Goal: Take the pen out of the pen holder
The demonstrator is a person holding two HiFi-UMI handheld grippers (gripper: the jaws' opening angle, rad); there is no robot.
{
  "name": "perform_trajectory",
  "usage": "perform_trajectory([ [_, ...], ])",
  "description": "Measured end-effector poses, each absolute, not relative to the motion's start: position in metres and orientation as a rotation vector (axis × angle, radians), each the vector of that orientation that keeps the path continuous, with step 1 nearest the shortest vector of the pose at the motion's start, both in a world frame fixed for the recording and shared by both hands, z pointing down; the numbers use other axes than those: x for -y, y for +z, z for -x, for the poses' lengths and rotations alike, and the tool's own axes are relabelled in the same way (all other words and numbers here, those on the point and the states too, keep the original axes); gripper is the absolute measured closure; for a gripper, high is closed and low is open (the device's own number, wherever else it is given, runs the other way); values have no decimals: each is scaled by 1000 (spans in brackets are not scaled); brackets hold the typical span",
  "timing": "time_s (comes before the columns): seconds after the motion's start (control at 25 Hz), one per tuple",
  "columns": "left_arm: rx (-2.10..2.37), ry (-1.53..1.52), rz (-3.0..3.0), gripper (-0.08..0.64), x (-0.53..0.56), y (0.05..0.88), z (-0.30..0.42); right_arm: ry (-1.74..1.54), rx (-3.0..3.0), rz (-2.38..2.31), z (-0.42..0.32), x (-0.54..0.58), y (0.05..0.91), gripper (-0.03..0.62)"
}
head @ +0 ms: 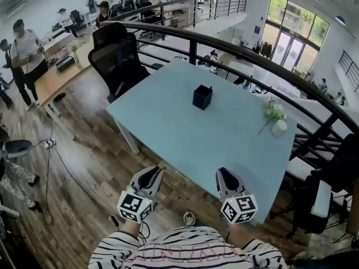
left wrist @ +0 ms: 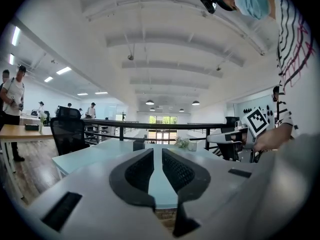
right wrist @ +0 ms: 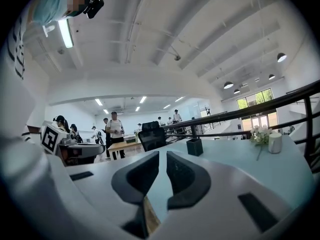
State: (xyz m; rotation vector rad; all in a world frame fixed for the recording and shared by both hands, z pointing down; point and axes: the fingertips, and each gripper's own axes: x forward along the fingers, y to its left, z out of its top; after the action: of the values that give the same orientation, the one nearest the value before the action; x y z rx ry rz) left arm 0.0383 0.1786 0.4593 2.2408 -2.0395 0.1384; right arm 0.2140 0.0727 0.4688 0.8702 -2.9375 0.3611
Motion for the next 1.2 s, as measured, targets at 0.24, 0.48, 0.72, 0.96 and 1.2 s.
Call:
perform_trajectory([
  [0.24, 2037, 114, -2221, 426, -119, 462, -34, 365, 2942, -819, -203, -16, 471, 399],
  [0.48, 2010, 143, -2180, 403, -74, 480, -9, 405, 2907, -814, -181, 33, 486, 399],
  [0.72, 1975, 133, -2179, 403, -40, 488, 30, 437, 2862, -869, -155, 61, 496, 399],
  [0.96, 1834, 186, -2284, 403, 1, 490, 74, 462, 2818, -1039, -120, 86, 493, 399],
  [1.2, 1702, 227, -2384, 403, 39, 478, 126, 490, 2759, -1172, -74, 98, 486, 399],
])
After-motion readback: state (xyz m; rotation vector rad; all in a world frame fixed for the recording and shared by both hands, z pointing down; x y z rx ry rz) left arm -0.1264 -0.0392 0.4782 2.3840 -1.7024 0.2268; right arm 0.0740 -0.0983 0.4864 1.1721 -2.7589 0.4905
